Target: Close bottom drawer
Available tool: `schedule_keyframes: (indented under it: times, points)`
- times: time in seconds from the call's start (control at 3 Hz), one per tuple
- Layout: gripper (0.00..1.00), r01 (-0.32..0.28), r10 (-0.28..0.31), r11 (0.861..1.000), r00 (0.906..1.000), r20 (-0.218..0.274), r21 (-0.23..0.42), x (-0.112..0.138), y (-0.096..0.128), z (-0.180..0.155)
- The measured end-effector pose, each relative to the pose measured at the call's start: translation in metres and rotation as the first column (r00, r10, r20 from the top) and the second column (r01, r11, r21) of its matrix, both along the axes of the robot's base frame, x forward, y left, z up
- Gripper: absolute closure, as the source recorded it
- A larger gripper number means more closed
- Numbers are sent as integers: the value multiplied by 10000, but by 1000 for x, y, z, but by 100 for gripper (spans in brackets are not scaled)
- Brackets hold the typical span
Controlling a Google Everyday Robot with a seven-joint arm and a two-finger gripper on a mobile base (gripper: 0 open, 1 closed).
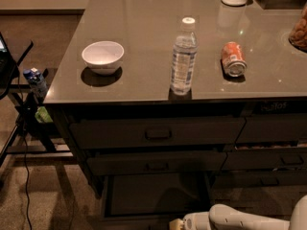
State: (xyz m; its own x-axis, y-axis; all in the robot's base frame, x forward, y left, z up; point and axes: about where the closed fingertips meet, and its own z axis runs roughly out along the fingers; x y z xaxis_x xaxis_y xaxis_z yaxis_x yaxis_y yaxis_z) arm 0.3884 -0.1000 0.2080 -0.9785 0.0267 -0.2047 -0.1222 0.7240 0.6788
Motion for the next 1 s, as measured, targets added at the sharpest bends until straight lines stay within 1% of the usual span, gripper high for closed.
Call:
schedule_keyframes:
  times: [0.33, 0.67, 1.0]
  points:
    - [100, 408, -414, 9989, 9987, -293, -220, -6, -18, -10]
    - [100, 1294, -1328, 9900, 9892, -622, -567, -13, -49, -23]
    - [100, 1309, -1344, 9897, 9889, -630, -579, -14, -49, -23]
